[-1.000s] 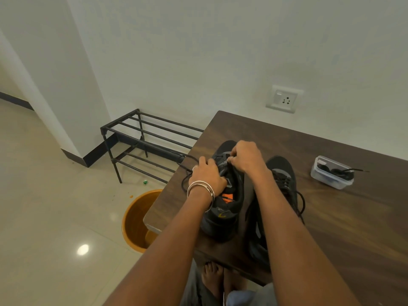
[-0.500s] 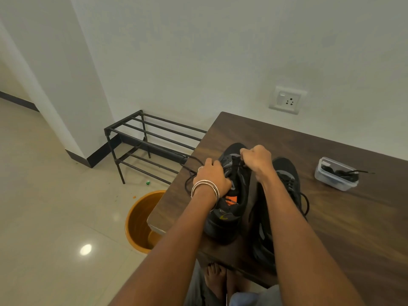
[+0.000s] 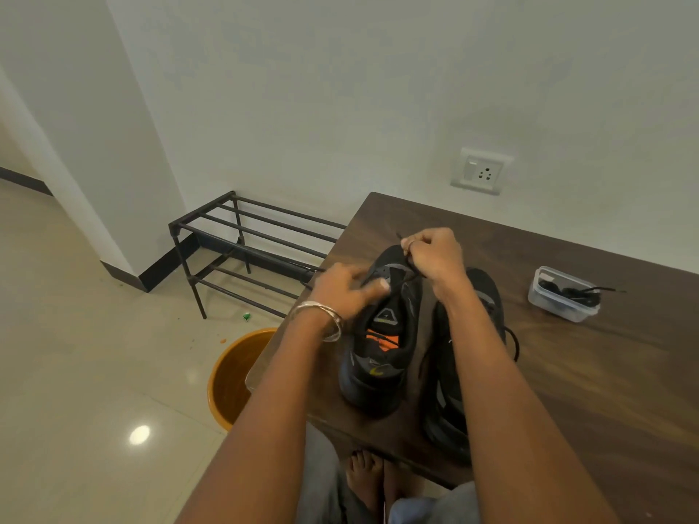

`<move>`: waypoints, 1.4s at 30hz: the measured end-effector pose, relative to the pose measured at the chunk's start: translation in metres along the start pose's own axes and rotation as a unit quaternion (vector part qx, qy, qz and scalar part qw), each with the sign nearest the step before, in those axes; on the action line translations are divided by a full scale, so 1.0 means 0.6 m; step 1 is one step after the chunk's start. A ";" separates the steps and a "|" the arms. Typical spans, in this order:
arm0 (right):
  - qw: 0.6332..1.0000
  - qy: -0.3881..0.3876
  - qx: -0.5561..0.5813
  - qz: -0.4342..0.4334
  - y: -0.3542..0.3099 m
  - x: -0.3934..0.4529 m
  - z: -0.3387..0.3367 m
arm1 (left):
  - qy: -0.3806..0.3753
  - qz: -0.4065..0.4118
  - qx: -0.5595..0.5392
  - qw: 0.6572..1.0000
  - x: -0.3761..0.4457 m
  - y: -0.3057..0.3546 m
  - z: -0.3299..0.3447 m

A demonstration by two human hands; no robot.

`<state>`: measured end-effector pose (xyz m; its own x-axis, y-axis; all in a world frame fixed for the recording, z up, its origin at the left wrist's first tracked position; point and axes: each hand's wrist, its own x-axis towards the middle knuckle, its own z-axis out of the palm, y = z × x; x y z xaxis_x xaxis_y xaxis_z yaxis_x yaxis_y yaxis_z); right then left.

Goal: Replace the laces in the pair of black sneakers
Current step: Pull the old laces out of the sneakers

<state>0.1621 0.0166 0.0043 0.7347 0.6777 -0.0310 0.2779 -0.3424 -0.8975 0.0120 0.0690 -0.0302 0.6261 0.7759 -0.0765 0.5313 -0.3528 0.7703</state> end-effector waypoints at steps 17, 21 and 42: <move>0.990 -0.066 0.027 -0.119 -0.028 -0.023 0.054 | -0.068 0.020 0.360 0.930 0.052 -0.107 0.013; 0.988 -0.096 0.008 -0.121 -0.028 -0.027 0.062 | -0.051 0.031 0.318 0.946 0.052 -0.104 0.018; 0.960 -0.221 -0.036 -0.170 -0.072 -0.127 0.104 | 0.091 0.079 -0.150 0.981 -0.048 -0.018 -0.190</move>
<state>0.0554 0.0201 0.0183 0.2645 0.9625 0.0603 0.5079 -0.0859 -0.8571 -0.0766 0.1102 0.0357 0.5610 0.8137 0.1525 0.2259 -0.3277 0.9174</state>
